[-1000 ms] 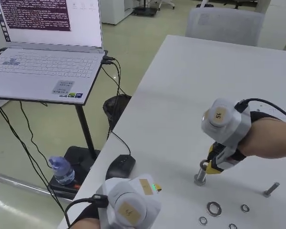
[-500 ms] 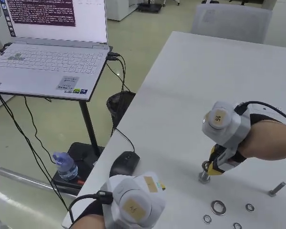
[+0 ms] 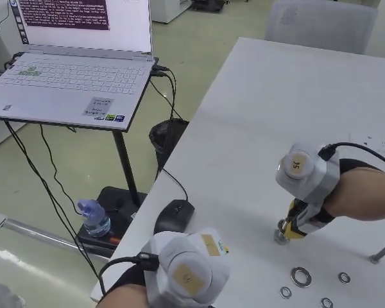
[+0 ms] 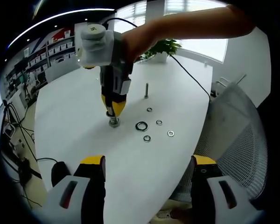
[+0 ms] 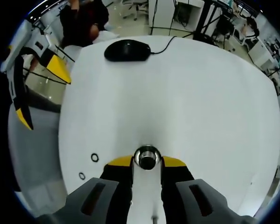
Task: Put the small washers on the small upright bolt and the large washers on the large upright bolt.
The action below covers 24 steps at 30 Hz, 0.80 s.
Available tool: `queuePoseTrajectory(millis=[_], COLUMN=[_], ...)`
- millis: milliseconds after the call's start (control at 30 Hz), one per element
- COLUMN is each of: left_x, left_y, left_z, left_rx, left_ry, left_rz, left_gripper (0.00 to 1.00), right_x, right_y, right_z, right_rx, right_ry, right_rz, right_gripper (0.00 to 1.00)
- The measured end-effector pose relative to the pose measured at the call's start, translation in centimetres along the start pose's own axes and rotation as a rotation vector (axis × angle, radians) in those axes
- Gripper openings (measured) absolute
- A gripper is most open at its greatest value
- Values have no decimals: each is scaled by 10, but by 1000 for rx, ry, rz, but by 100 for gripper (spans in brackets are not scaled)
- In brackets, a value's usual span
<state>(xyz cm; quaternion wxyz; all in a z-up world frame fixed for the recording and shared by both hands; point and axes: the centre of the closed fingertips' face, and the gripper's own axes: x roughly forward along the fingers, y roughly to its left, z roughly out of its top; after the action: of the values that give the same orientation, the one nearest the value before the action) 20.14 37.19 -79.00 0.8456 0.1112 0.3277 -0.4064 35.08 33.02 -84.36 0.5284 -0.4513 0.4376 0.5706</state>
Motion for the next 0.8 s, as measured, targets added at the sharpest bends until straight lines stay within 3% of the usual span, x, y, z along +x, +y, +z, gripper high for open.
queuePoseTrajectory(millis=[800], left_x=[2], left_y=[-7], left_z=[-4], left_rx=[-8], left_ry=[3], left_rz=[-8], left_gripper=[72], right_x=[23], right_y=[-4], right_z=[-5], right_rx=[30], right_ry=[1], right_rz=[-9], right_gripper=[22])
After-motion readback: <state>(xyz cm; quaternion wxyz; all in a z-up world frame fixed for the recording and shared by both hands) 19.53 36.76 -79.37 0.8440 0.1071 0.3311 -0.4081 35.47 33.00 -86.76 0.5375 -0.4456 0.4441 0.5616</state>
